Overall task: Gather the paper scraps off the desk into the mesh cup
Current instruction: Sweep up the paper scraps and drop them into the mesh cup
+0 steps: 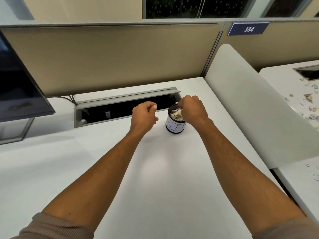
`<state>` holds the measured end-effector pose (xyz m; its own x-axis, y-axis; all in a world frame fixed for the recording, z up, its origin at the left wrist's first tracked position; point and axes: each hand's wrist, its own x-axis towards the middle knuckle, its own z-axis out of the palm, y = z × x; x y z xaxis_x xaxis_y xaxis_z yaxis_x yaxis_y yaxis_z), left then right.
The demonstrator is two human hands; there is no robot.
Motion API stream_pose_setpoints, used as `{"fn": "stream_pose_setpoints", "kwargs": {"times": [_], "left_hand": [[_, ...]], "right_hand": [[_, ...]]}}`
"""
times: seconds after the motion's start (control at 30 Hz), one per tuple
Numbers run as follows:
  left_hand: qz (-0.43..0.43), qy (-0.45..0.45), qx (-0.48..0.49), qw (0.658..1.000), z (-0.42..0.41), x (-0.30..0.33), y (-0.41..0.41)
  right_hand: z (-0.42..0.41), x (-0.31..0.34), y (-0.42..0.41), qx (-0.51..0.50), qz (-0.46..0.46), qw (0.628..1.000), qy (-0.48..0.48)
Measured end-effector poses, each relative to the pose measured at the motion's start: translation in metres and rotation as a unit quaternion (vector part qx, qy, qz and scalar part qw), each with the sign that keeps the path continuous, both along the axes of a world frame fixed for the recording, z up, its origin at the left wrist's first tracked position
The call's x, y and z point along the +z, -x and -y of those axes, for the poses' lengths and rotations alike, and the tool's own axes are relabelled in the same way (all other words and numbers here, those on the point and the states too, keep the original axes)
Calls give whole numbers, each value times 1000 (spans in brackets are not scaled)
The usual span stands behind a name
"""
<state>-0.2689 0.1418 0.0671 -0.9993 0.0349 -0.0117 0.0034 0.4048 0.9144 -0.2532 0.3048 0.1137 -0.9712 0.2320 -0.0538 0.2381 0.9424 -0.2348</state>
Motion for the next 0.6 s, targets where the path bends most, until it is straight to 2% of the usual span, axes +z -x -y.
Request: {"fn": "stream_pose_setpoints", "kwargs": {"times": [0.23, 0.4, 0.6], "left_hand": [[-45, 61, 15, 997, 57, -13, -53], [-40, 103, 26, 994, 106, -33, -100], [-37, 131, 42, 990, 169, -56, -166]], "right_hand": [[67, -24, -48, 7, -89, 991, 98], [124, -54, -86, 75, -60, 987, 132], [175, -85, -133, 136, -15, 985, 107]]}}
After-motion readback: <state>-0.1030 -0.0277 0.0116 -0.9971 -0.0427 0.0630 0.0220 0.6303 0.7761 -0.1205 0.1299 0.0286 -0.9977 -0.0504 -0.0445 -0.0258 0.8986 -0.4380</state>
